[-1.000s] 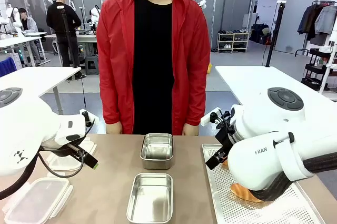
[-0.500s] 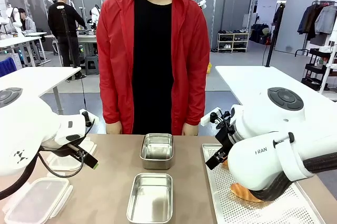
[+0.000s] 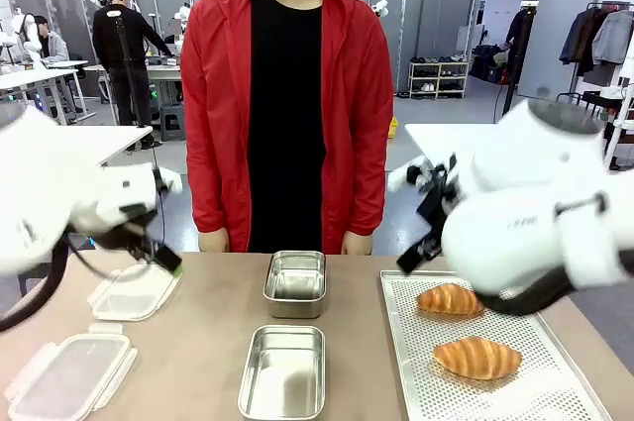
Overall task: Place the bread into the airtight container.
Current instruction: Pick up a Butter Roll and place it into an empty Airtight Container.
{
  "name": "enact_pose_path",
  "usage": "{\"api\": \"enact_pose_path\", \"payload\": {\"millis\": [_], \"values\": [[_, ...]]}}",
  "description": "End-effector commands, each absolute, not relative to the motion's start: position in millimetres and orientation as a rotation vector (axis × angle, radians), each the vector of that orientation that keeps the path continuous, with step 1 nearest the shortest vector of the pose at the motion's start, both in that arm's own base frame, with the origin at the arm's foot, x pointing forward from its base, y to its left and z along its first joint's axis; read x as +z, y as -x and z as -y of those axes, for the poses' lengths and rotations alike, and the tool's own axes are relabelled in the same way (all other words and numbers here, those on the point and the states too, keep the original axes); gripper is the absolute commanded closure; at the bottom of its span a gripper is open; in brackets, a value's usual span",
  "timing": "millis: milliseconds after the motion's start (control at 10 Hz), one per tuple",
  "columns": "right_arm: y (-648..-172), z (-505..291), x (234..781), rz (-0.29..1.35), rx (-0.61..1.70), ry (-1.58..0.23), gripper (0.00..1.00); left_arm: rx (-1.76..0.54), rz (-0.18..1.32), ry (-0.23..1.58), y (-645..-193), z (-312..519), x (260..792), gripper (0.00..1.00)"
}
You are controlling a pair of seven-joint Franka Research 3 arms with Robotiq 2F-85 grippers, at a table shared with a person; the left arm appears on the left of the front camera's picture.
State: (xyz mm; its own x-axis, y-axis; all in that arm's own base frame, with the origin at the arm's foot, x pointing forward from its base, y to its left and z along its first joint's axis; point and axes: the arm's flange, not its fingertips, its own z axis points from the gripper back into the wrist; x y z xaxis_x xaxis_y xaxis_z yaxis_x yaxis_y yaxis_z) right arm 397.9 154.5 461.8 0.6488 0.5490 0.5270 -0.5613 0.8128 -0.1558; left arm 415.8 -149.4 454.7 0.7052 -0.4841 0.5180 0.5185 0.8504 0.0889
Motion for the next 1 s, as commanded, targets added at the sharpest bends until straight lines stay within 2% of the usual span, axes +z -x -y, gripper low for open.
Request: {"api": "enact_pose_path", "payload": {"millis": [0,200,300,500,600,900], "values": [[-386.5,-134.4,528.9,0.592,0.622,-0.071,0.00,-0.542,0.548,0.123,-420.2,131.5,536.2,0.00],[-350.5,-98.8,594.1,0.623,0.632,-0.093,0.00,-0.536,0.536,0.179,-403.5,102.1,619.1,0.00],[-328.4,-77.5,621.2,0.641,0.611,-0.037,0.00,-0.526,0.514,0.163,-388.6,84.6,655.6,0.00],[-280.3,-40.0,667.0,0.636,0.625,-0.092,0.00,-0.568,0.543,0.264,-358.7,49.0,715.8,0.00],[-250.2,-22.1,692.8,0.630,0.619,-0.104,0.00,-0.586,0.538,0.252,-340.8,29.6,744.9,0.00],[-208.8,19.7,720.5,0.655,0.575,-0.121,0.00,-0.628,0.598,0.312,-293.6,-12.1,784.8,0.00]]}}
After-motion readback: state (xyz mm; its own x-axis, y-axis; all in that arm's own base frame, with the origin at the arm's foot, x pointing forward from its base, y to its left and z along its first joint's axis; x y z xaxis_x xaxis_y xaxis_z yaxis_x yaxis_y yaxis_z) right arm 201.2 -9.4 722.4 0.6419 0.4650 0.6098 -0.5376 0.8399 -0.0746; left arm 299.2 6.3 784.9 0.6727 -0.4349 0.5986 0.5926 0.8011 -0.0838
